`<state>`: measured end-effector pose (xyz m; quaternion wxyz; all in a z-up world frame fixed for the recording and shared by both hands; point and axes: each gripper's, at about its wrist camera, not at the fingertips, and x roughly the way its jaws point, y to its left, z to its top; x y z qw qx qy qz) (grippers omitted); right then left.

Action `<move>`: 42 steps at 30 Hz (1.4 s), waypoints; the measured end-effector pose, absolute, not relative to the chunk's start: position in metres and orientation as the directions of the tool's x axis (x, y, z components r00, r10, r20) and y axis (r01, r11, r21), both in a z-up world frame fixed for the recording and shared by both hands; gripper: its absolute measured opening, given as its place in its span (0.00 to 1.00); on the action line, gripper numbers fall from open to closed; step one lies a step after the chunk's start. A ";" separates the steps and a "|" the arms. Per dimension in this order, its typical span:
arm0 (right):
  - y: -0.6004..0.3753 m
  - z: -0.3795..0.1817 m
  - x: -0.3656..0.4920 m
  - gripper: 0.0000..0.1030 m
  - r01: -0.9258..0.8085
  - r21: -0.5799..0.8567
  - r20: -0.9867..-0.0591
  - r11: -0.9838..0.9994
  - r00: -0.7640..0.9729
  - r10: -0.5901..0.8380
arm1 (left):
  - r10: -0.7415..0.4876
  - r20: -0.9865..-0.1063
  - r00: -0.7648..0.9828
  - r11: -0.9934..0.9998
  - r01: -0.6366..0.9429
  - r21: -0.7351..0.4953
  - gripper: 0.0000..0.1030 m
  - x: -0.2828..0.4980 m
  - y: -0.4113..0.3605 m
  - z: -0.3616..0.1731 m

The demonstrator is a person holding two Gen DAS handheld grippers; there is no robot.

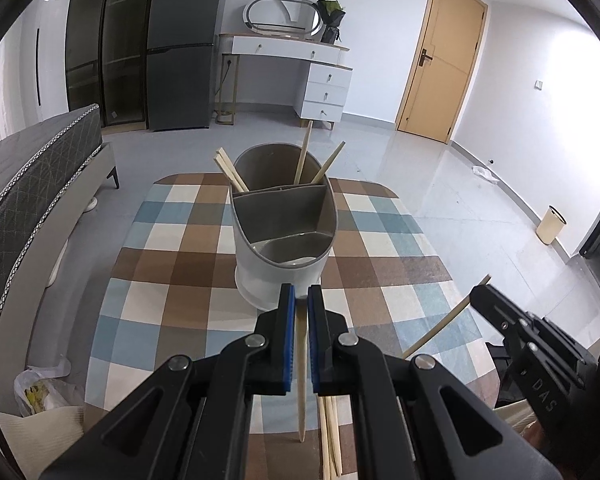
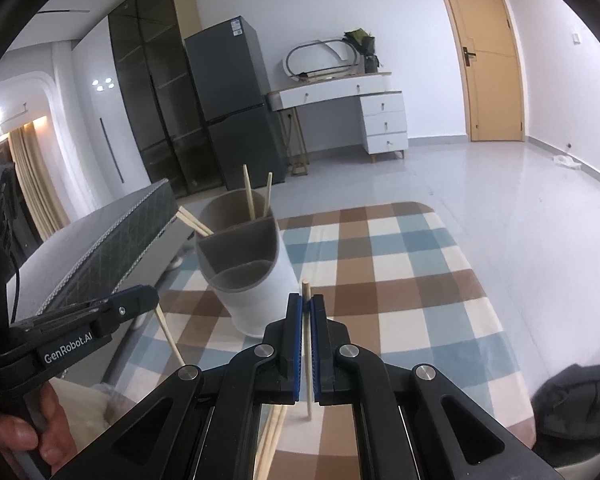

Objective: Organize utensils
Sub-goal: 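Lift the chopsticks with both grippers and carry them over the holder, then lower both held chopsticks into the holder compartments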

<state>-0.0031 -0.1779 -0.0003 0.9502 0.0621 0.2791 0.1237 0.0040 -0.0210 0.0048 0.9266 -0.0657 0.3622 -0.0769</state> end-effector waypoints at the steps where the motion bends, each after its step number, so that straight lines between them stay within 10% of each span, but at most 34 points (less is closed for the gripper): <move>1: -0.178 0.001 -0.003 0.03 -0.200 0.188 -0.512 0.962 0.816 0.270 | -0.191 -0.663 0.724 0.979 0.096 -0.177 0.02 0.004 -0.021 0.005; 42: -0.162 0.104 0.035 0.03 -0.285 0.195 -0.323 0.938 0.885 0.336 | -0.340 -0.555 0.760 0.938 0.229 -0.261 0.02 0.039 -0.001 0.136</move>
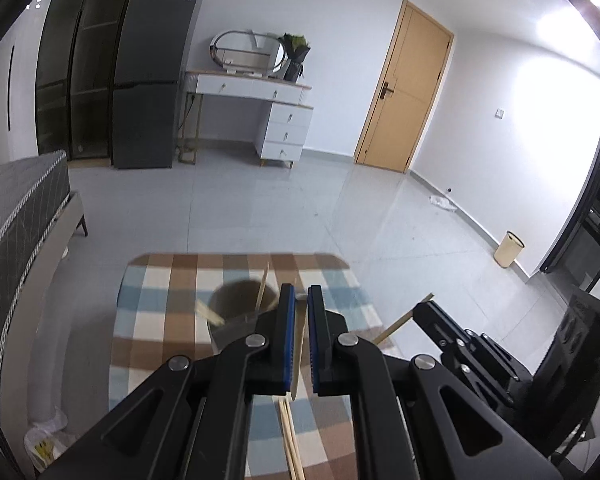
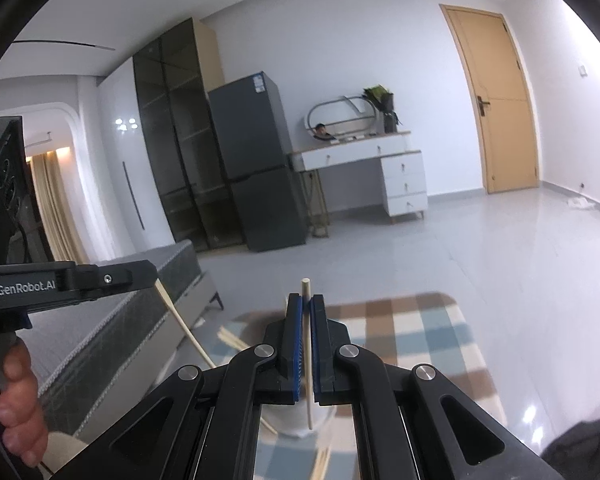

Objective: Organize utensils
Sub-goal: 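Lower both held chopsticks into the holder compartments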

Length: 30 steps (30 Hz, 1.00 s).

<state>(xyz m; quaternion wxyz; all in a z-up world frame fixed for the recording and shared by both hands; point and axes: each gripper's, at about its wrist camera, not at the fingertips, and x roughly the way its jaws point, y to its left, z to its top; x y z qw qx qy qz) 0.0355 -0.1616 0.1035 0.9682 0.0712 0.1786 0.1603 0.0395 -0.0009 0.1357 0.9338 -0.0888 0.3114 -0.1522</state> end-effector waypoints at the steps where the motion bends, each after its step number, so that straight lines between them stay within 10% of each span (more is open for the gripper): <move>1: -0.159 0.109 0.040 0.03 -0.293 0.192 -0.315 0.937 0.886 0.341 | -0.340 -0.550 0.763 0.938 0.231 -0.260 0.02 0.043 0.000 0.142; 30: -0.100 0.090 0.167 0.03 -0.445 0.204 -0.273 0.872 0.829 0.488 | -0.267 -0.605 0.750 0.956 0.126 -0.266 0.02 0.152 0.039 0.085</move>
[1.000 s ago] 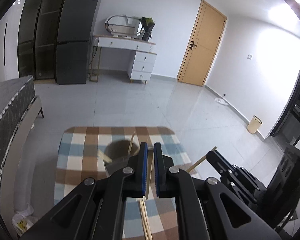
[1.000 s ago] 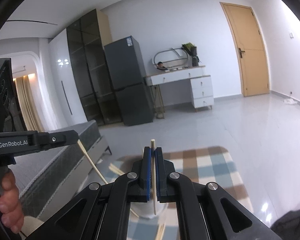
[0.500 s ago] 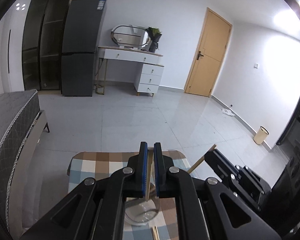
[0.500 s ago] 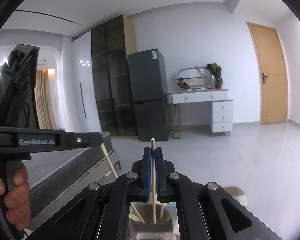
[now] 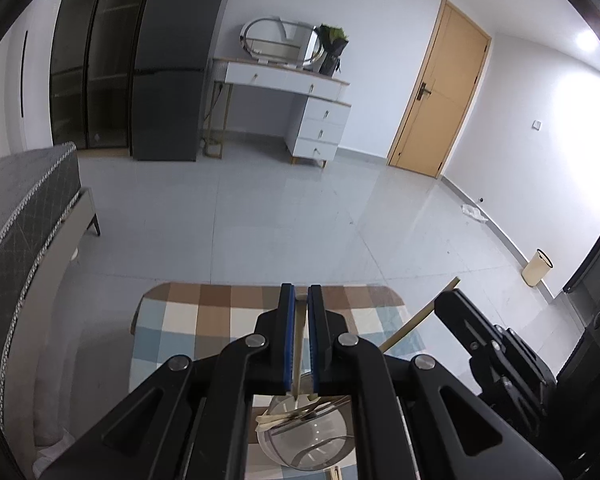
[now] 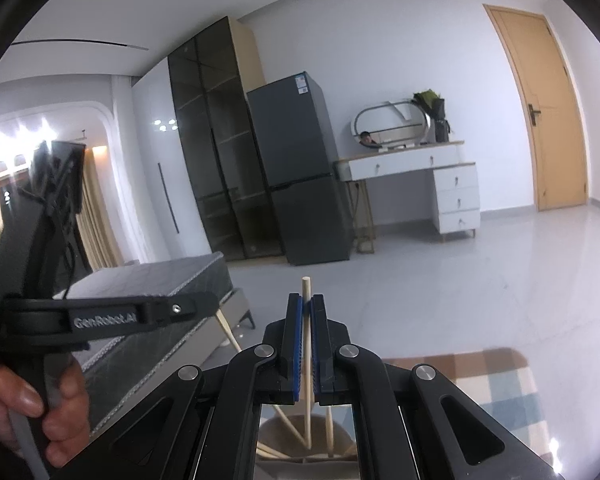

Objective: Organize utensils
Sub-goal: 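Lower both held chopsticks into the holder compartments, then open both grippers and raise them away from the holder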

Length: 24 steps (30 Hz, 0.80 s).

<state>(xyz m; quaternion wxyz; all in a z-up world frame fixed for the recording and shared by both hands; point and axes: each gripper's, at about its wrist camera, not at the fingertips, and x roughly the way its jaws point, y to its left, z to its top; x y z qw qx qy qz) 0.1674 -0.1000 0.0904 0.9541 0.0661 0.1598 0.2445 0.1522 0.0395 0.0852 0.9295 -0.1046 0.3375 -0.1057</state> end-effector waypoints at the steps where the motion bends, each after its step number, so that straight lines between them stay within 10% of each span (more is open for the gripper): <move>1: -0.099 0.087 0.168 0.03 -0.450 0.202 -0.273 0.870 0.827 0.491 | -0.267 -0.608 0.748 0.956 0.124 -0.267 0.02 0.153 0.040 0.085; 14: -0.102 0.042 0.160 0.11 -0.479 0.198 -0.413 0.855 0.750 0.516 | -0.255 -0.674 0.693 0.965 0.141 -0.220 0.04 0.147 0.033 0.071; 21: -0.127 0.037 0.134 0.32 -0.412 0.237 -0.449 0.880 0.757 0.475 | -0.299 -0.694 0.654 0.951 0.141 -0.276 0.48 0.130 0.040 0.067; 24: -0.143 0.039 0.115 0.40 -0.368 0.245 -0.458 0.897 0.771 0.442 | -0.303 -0.694 0.653 0.948 0.137 -0.286 0.51 0.119 0.042 0.068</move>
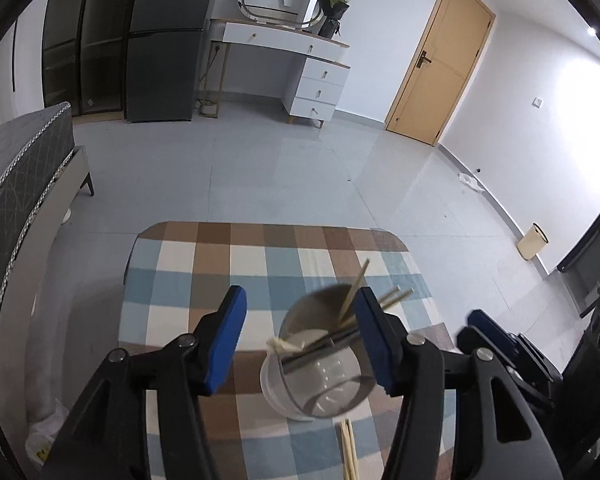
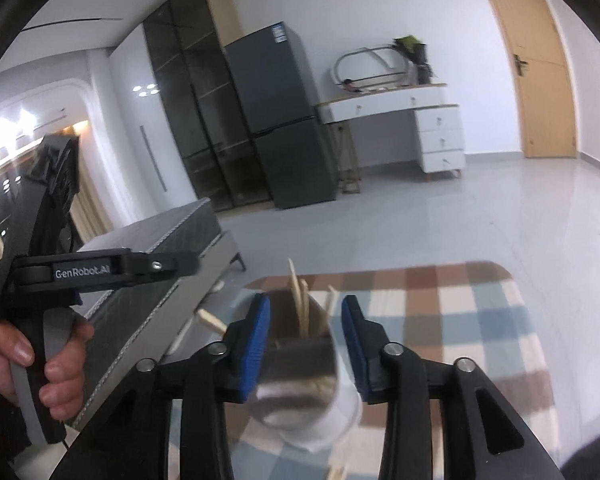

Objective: Organize utensils
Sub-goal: 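Open both grippers and raise them away from the holder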

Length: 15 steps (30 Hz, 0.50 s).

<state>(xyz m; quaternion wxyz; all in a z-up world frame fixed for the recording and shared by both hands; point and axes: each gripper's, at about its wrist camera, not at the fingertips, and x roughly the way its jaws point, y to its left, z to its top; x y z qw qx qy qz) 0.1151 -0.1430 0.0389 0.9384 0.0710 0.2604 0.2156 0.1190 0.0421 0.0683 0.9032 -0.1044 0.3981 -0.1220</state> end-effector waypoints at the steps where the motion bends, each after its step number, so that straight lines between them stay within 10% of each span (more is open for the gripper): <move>1: -0.149 0.040 0.109 0.42 -0.354 0.247 -0.462 0.902 0.775 0.431 | -0.300 -0.699 0.649 0.949 0.129 -0.288 0.53 0.115 0.043 0.069; 15: -0.177 0.068 0.026 0.82 -0.312 0.249 -0.401 0.917 0.829 0.391 | -0.243 -0.660 0.710 0.960 0.081 -0.267 0.75 0.038 0.030 0.091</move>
